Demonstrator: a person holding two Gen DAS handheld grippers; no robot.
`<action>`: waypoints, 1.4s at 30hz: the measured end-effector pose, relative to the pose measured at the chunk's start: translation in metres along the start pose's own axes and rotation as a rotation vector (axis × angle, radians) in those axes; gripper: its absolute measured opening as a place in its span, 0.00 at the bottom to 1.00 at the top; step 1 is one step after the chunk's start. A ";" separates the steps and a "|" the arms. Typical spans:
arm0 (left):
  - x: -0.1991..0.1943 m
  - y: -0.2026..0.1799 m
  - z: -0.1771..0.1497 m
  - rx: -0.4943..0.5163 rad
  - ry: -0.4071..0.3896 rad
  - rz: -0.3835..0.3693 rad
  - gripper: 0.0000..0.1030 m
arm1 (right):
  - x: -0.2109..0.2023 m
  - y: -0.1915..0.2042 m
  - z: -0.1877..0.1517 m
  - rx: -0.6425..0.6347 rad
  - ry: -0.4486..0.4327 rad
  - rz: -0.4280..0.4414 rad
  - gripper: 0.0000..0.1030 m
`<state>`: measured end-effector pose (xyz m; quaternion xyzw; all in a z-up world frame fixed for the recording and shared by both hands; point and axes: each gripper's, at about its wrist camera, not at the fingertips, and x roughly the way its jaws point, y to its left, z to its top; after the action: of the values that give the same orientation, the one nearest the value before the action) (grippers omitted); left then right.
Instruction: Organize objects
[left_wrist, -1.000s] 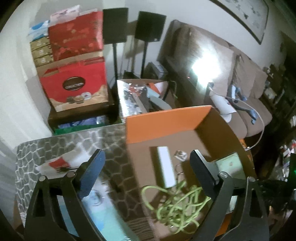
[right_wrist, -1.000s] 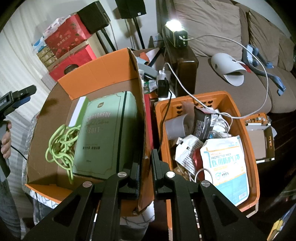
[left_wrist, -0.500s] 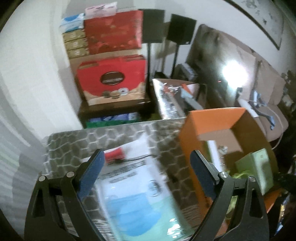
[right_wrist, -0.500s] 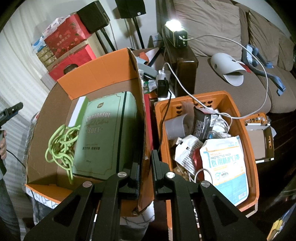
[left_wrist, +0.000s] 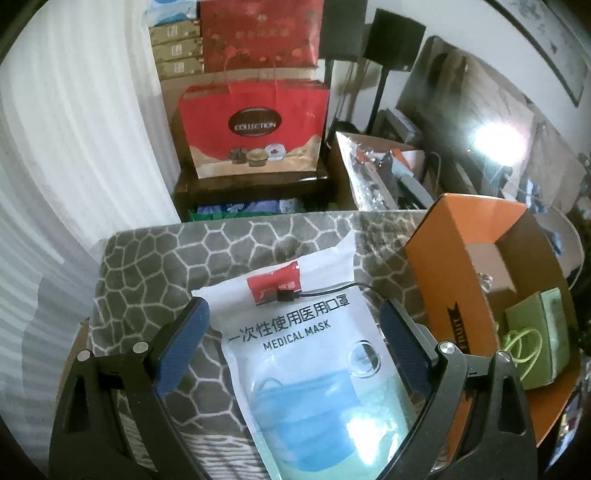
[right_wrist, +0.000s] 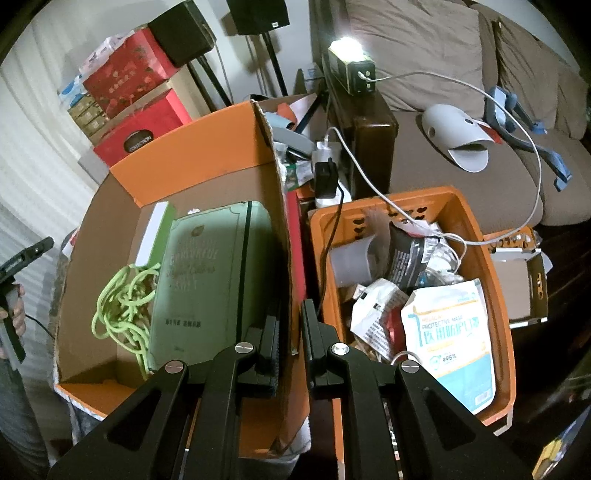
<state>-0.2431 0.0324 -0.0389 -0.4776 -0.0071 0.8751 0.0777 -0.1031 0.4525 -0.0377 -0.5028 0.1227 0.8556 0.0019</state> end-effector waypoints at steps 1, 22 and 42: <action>0.003 0.002 -0.001 -0.004 0.008 -0.003 0.90 | 0.000 -0.001 0.000 0.004 0.001 0.003 0.09; 0.064 -0.051 -0.006 0.076 0.185 -0.101 0.53 | 0.001 0.000 0.000 0.009 0.005 -0.010 0.09; 0.092 -0.088 -0.026 0.241 0.275 -0.086 0.51 | 0.004 0.000 -0.005 0.011 0.011 -0.010 0.09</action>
<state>-0.2587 0.1312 -0.1219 -0.5793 0.0881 0.7919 0.1718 -0.1012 0.4513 -0.0438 -0.5080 0.1249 0.8522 0.0082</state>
